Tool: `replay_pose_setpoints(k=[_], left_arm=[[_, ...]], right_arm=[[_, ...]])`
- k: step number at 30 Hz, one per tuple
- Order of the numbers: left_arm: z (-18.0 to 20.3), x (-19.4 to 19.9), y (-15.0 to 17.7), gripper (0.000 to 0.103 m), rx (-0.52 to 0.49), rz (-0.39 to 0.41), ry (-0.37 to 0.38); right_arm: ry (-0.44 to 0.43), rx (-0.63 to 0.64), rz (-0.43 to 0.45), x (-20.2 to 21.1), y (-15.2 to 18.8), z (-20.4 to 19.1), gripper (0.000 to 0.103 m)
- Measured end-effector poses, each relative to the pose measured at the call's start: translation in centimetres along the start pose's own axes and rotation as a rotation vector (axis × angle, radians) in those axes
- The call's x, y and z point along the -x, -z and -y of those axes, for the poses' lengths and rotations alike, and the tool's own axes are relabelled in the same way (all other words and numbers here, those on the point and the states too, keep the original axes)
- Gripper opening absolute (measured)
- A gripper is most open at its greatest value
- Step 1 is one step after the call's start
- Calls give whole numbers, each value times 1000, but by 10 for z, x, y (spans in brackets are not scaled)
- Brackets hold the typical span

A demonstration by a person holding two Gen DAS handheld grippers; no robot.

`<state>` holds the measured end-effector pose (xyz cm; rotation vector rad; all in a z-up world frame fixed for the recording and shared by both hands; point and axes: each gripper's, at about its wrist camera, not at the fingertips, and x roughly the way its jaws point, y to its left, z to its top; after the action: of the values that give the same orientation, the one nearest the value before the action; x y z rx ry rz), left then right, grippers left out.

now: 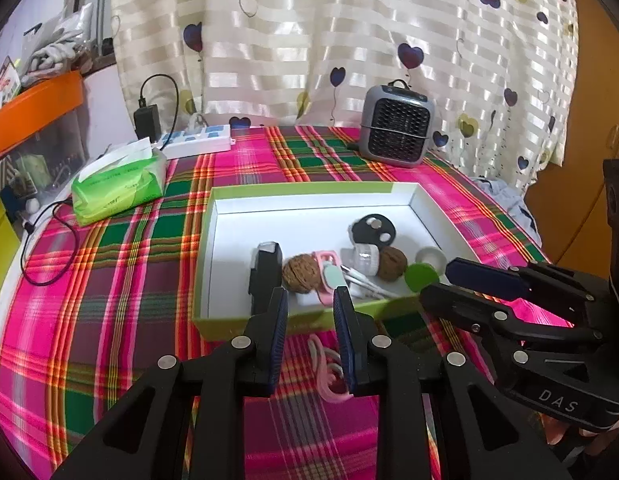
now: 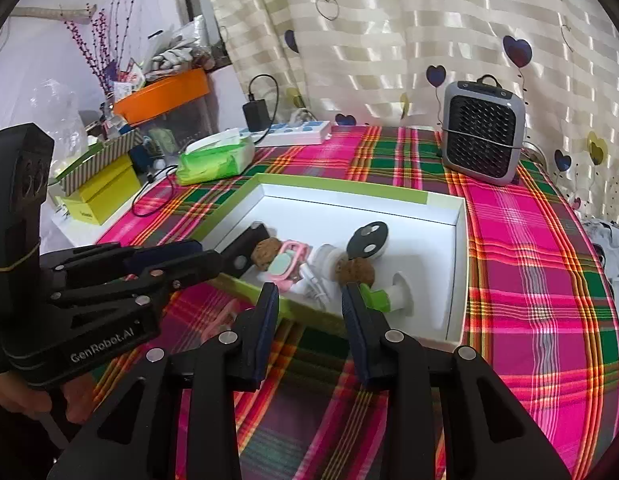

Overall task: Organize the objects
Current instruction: 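Lower and open the left tool to drop the grey piece while the right tool releases the walnut, then withdraw both tools from the box back toward the remaining items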

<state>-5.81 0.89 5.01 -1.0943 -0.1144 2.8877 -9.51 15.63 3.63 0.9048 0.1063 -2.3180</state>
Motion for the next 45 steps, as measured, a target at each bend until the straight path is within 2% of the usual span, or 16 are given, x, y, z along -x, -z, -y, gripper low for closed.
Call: replay_pose_setpoints(k=[5,23,45], left_arm=[[6,13,8,22,-6,10,4],[12,41,35,22,-4,21,34],[10,38,46,22,13,-2,59]], right_arm=[[-8,15,14,12,5,-8,39],[-7,67,15,34,23,-33,39],[-22,58,-4,30,31,-34,40]])
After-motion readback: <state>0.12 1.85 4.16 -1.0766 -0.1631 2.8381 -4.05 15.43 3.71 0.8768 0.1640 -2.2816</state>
